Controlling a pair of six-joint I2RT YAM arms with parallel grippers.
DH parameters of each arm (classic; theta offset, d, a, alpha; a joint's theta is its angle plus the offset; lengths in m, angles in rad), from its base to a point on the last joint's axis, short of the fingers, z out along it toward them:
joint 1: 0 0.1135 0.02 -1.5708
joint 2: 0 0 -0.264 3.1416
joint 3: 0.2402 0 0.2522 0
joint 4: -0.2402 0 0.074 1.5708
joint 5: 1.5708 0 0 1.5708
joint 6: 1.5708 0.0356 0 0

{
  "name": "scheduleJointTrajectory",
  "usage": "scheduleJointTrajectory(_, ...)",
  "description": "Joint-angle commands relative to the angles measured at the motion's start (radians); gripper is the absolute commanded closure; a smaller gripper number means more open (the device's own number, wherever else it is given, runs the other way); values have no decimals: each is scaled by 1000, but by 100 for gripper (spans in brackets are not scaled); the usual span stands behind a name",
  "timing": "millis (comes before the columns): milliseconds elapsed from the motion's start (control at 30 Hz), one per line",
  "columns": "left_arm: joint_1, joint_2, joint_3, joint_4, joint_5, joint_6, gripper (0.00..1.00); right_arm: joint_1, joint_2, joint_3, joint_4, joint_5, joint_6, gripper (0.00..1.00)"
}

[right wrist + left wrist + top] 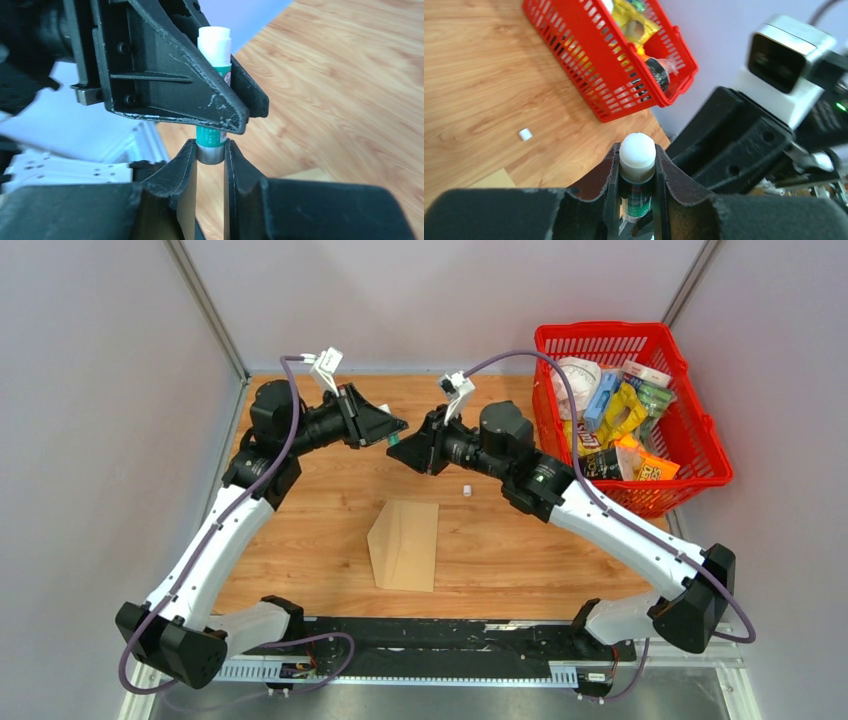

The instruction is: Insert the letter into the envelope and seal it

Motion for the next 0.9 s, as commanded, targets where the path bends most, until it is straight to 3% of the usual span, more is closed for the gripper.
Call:
scheduleJointTrajectory(0,10,-70,-10,230,215,26,100,-70,-37,-101,313,-367,180,93)
scheduleJointTrajectory(267,7,-88,-68,482,380,-69,100,-71,-21,-138,491,-508,275,92)
scheduleJointTrajectory(367,9,-92,-64,449,363,-51,100,-71,-18,-128,462,-501,256,81)
scheduleJointTrajectory(467,9,-98,-48,386,315,-16,100,-68,-34,-99,349,-427,187,62)
scheduleJointTrajectory(633,9,-102,7,118,86,70,100,-3,-82,-25,67,-109,-35,38)
scheduleJointTrajectory(867,9,-52,93,-117,-154,20,100,186,-16,127,-133,482,-235,34)
